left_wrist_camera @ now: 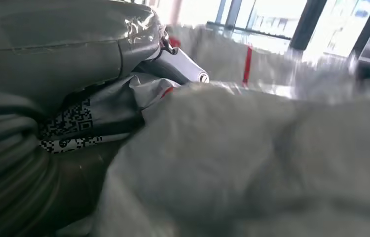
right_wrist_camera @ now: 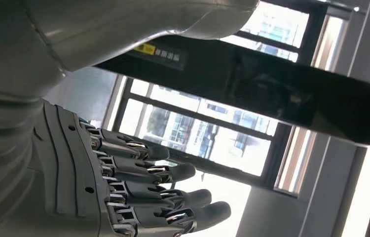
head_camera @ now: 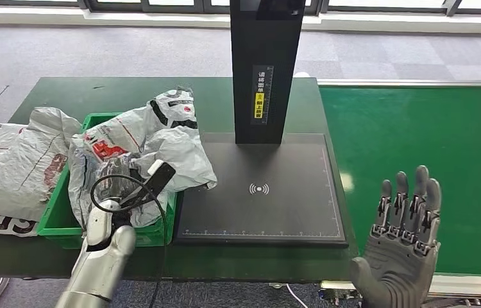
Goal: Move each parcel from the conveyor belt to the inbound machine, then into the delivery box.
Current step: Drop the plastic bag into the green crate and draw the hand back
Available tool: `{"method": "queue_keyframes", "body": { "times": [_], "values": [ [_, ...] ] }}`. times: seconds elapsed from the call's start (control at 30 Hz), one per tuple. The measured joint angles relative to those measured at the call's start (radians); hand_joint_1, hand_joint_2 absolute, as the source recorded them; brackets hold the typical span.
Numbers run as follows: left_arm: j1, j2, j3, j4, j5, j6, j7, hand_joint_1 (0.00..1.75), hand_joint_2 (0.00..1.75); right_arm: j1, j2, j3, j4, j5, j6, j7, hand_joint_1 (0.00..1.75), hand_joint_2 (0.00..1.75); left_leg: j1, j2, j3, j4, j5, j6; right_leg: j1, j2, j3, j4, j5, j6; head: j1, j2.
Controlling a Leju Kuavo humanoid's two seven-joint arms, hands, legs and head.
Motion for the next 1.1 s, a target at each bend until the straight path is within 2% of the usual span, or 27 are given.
{"method": "queue_keyframes", "body": {
  "times": [0.23,0.27,0.3,0.37,0.4,0.43,0.53,0.7,0.8,0.93,1.0,1.1],
  "values": [
    [-0.119,0.008,-0.037,0.230,-0.082,-0.139,0.050,1.75,1.75,-0.023,0.001,0.000,0.020,0.033,0.058,0.018,0.00,1.75,0.000,-0.008,0.004,0.000,-0.001,0.003,-0.002,-0.009,0.008,0.000,-0.004,0.003,0.000,0.000],
    [-0.130,0.007,-0.041,0.247,-0.084,-0.145,0.052,1.47,1.75,-0.025,0.001,0.000,0.022,0.036,0.060,0.020,0.00,1.75,0.000,-0.009,0.003,-0.001,-0.001,0.003,-0.002,-0.010,0.009,0.000,-0.005,0.003,0.000,0.000],
    [-0.138,0.007,-0.044,0.261,-0.084,-0.147,0.053,1.03,1.75,-0.026,0.001,0.000,0.024,0.039,0.062,0.022,0.00,1.75,0.000,-0.009,0.002,-0.001,-0.001,0.003,-0.002,-0.011,0.010,0.000,-0.005,0.003,0.000,0.000],
    [-0.147,0.007,-0.047,0.278,-0.071,-0.132,0.048,0.16,0.87,-0.026,0.002,0.000,0.028,0.047,0.063,0.024,0.00,1.75,0.000,-0.009,0.000,-0.001,-0.002,0.003,-0.002,-0.011,0.011,0.000,-0.007,0.002,0.000,0.000],
    [-0.146,0.006,-0.047,0.279,-0.057,-0.116,0.043,0.00,0.44,-0.026,0.002,0.000,0.029,0.052,0.063,0.027,0.00,1.75,0.000,-0.009,0.000,-0.001,-0.002,0.003,-0.002,-0.011,0.012,0.000,-0.007,0.001,0.000,0.000],
    [-0.140,0.004,-0.047,0.271,-0.034,-0.090,0.033,0.00,0.00,-0.025,0.002,0.000,0.029,0.057,0.062,0.032,0.00,1.75,0.000,-0.009,0.001,-0.001,-0.001,0.003,-0.002,-0.011,0.012,0.000,-0.006,0.001,0.000,0.000],
    [-0.081,-0.008,-0.047,0.178,0.093,-0.026,-0.015,0.00,0.00,-0.020,0.002,0.000,0.029,0.072,0.050,0.049,0.00,1.75,0.000,-0.008,0.003,-0.001,0.003,0.002,-0.002,-0.010,0.008,0.000,-0.001,0.002,0.000,0.000],
    [0.079,-0.032,-0.070,-0.109,0.375,-0.003,-0.108,0.00,0.00,-0.006,0.003,0.000,0.029,0.083,0.013,0.059,0.00,1.75,0.000,-0.008,0.000,0.000,0.002,0.003,-0.003,-0.008,0.003,0.000,0.000,0.003,0.000,0.000],
    [0.132,-0.036,-0.086,-0.215,0.405,-0.001,-0.114,0.00,0.00,-0.002,0.003,0.000,0.029,0.083,0.008,0.059,0.00,1.75,0.000,-0.008,-0.001,0.000,0.000,0.004,-0.003,-0.008,0.001,0.000,-0.001,0.003,0.000,0.000],
    [0.161,-0.037,-0.097,-0.283,0.433,0.002,-0.124,0.00,0.00,-0.001,0.003,0.000,0.029,0.083,0.004,0.059,0.00,1.75,0.000,-0.008,-0.002,0.000,-0.001,0.003,-0.003,-0.008,0.000,0.000,-0.002,0.003,0.000,0.000],
    [0.185,-0.037,-0.105,-0.323,0.527,0.014,-0.178,0.00,0.00,0.002,0.003,0.000,0.029,0.082,-0.010,0.063,0.00,1.75,0.000,-0.006,-0.002,0.000,-0.001,0.003,-0.002,-0.006,0.000,0.000,-0.002,0.003,0.000,0.000],
    [0.258,-0.036,-0.125,-0.430,0.758,0.043,-0.309,0.00,0.00,0.019,0.001,0.000,0.029,0.076,-0.049,0.073,0.00,1.75,0.000,-0.004,-0.002,0.000,-0.002,0.002,-0.002,-0.004,-0.001,0.000,-0.002,0.002,0.000,0.000]
  ]
}}
